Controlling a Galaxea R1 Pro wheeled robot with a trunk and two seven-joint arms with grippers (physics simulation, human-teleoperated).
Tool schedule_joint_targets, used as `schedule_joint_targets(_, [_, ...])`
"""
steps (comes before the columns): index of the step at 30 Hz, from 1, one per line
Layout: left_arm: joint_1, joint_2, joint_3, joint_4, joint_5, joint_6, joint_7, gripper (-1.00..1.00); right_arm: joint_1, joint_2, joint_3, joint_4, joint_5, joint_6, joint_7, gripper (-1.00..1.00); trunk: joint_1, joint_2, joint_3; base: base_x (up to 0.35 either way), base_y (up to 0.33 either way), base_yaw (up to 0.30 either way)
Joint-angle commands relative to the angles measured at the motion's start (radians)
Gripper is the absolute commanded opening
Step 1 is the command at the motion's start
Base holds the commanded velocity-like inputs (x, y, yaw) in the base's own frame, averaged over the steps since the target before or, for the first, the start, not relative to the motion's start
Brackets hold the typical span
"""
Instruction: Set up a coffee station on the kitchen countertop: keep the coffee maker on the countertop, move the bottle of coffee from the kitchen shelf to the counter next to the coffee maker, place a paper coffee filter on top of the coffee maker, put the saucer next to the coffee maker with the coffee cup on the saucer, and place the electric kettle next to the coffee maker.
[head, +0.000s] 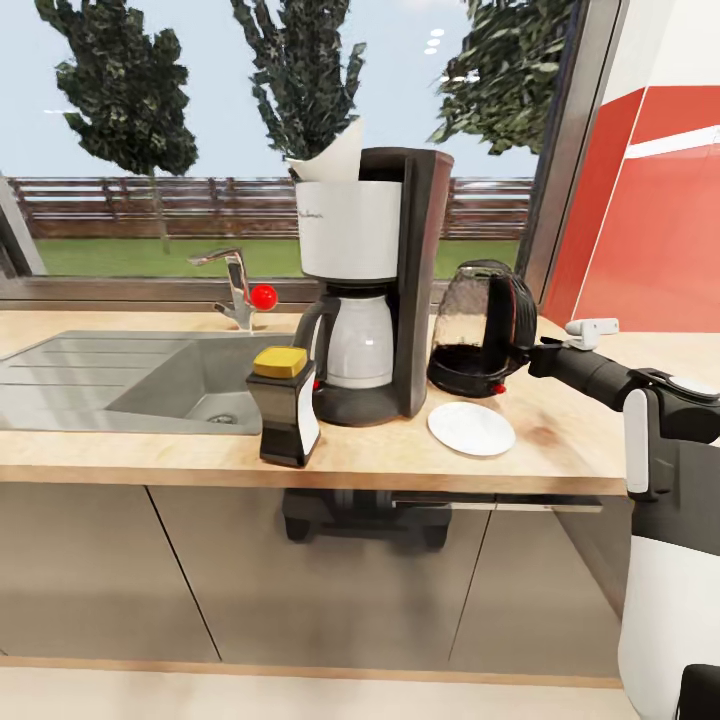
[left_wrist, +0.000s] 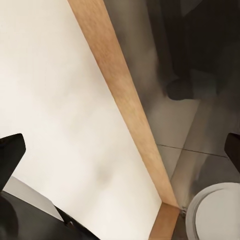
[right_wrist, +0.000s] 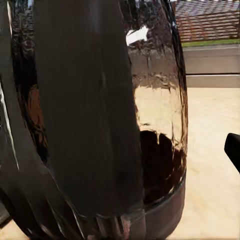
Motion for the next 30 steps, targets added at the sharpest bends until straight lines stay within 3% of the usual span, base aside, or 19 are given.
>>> schedule_joint_targets(1, [0.001, 0.000, -0.003, -0.002, 0.003, -0.002, -0.001, 1.00, -0.001, 0.000, -0.001, -0.001, 0.000, 0.007, 0.004, 1.00, 0.000, 0.000, -0.001, -0.011, 0.000, 0.000])
schedule_joint_targets(8, [0.001, 0.000, -0.004, -0.002, 0.003, -0.002, -0.001, 1.00, -0.001, 0.000, -0.001, -0.001, 0.000, 0.007, 0.004, 1.00, 0.000, 0.000, -0.001, -0.075, 0.000, 0.000])
schedule_joint_targets(19, [0.001, 0.000, -0.005, -0.002, 0.003, -0.002, -0.001, 1.00, -0.001, -0.001, -0.003, -0.001, -0.001, 0.007, 0.017, 1.00, 0.000, 0.000, -0.001, -0.302, 0.000, 0.000])
schedule_joint_targets(27, [0.001, 0.000, -0.005, -0.002, 0.003, -0.002, -0.001, 1.00, -0.001, -0.015, -0.006, -0.001, 0.001, 0.007, 0.170, 1.00, 0.000, 0.000, -0.001, -0.333, 0.000, 0.000])
schedule_joint_targets(30, [0.001, 0.000, -0.005, -0.002, 0.003, -0.002, -0.001, 1.00, -0.001, -0.042, -0.006, -0.001, 0.001, 0.008, 0.236, 1.00, 0.000, 0.000, -0.001, -0.331, 0.000, 0.000])
